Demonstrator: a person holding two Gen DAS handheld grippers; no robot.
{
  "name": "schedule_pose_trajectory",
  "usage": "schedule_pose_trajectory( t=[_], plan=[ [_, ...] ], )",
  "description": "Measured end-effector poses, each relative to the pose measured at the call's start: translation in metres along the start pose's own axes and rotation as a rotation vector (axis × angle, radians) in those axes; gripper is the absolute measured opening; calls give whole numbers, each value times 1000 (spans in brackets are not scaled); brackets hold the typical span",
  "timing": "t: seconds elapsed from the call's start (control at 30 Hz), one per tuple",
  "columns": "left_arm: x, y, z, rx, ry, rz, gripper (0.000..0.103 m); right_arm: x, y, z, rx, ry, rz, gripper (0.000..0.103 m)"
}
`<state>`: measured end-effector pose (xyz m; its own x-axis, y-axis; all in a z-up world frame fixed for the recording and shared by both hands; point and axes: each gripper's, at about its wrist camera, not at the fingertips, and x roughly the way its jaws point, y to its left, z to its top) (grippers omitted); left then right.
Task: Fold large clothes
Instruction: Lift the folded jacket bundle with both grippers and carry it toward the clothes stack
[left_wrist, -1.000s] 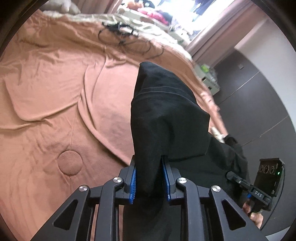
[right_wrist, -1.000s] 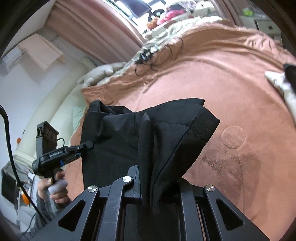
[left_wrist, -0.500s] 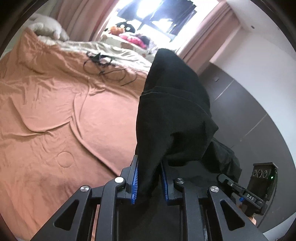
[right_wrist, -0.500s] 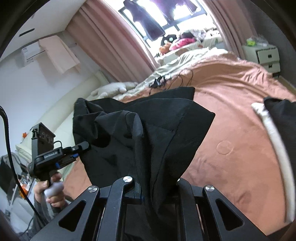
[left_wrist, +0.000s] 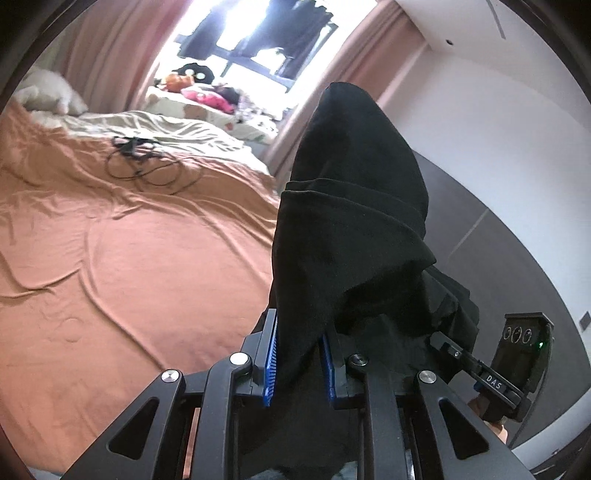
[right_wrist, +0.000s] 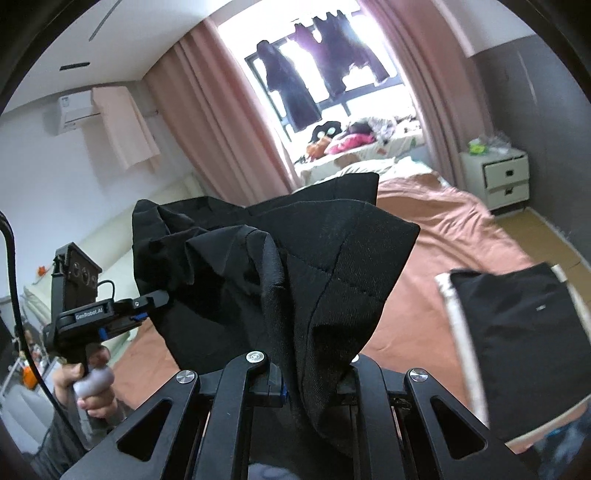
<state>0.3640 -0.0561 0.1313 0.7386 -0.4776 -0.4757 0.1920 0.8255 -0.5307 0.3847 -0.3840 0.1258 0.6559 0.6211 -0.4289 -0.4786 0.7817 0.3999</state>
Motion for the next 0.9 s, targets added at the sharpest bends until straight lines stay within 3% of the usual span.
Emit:
schedule_pose_trajectory(
  t=[0.67, 0.9],
  plan=[
    [102, -196, -23, 140, 108, -162, 21, -159, -121, 27, 38, -166, -245, 10],
    [135, -234, -27, 172, 139, -206, 21, -187, -148, 44, 37, -199, -310, 10]
  ],
)
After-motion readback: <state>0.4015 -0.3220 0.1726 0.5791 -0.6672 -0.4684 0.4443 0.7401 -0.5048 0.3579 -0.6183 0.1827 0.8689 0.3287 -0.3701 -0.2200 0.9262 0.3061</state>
